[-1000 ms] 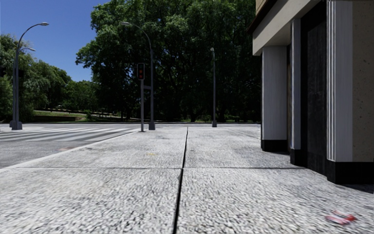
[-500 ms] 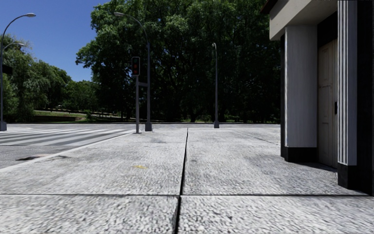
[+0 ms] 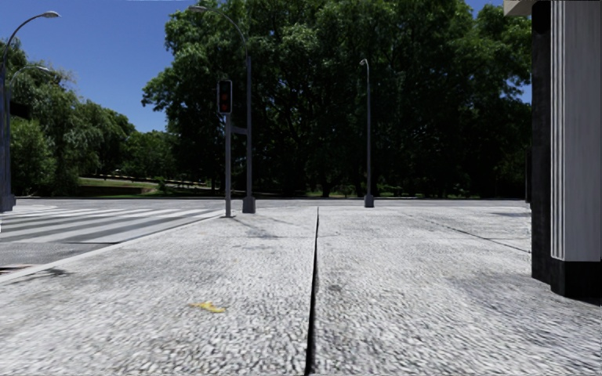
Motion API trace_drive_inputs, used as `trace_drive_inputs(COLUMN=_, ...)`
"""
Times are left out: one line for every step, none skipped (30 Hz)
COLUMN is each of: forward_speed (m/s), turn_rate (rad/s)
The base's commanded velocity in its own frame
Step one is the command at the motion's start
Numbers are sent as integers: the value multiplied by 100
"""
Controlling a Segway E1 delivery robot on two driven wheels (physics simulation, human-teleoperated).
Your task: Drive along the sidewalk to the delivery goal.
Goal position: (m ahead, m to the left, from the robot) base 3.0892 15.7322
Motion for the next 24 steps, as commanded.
trace_drive_inputs(forward_speed=200, turn_rate=37)
trace_drive_inputs(forward_speed=200, turn_rate=37)
trace_drive_inputs(forward_speed=200, turn_rate=37)
trace_drive_inputs(forward_speed=200, turn_rate=37)
trace_drive_inputs(forward_speed=200, turn_rate=37)
trace_drive_inputs(forward_speed=200, turn_rate=37)
trace_drive_inputs(forward_speed=200, turn_rate=37)
trace_drive_inputs(forward_speed=200, turn_rate=37)
trace_drive_inputs(forward_speed=200, turn_rate=37)
trace_drive_inputs(forward_speed=200, turn_rate=37)
trace_drive_inputs(forward_speed=200, turn_rate=38)
trace_drive_inputs(forward_speed=200, turn_rate=39)
trace_drive_inputs(forward_speed=200, turn_rate=40)
trace_drive_inputs(forward_speed=200, turn_rate=40)
trace_drive_inputs(forward_speed=200, turn_rate=40)
trace_drive_inputs(forward_speed=200, turn_rate=40)
trace_drive_inputs(forward_speed=200, turn_rate=40)
trace_drive_inputs(forward_speed=200, turn_rate=40)
trace_drive_inputs(forward_speed=200, turn_rate=40)
trace_drive_inputs(forward_speed=200, turn_rate=40)
trace_drive_inputs(forward_speed=200, turn_rate=40)
trace_drive_inputs(forward_speed=200, turn_rate=40)
trace_drive_inputs(forward_speed=200, turn_rate=40)
trace_drive_inputs(forward_speed=200, turn_rate=40)
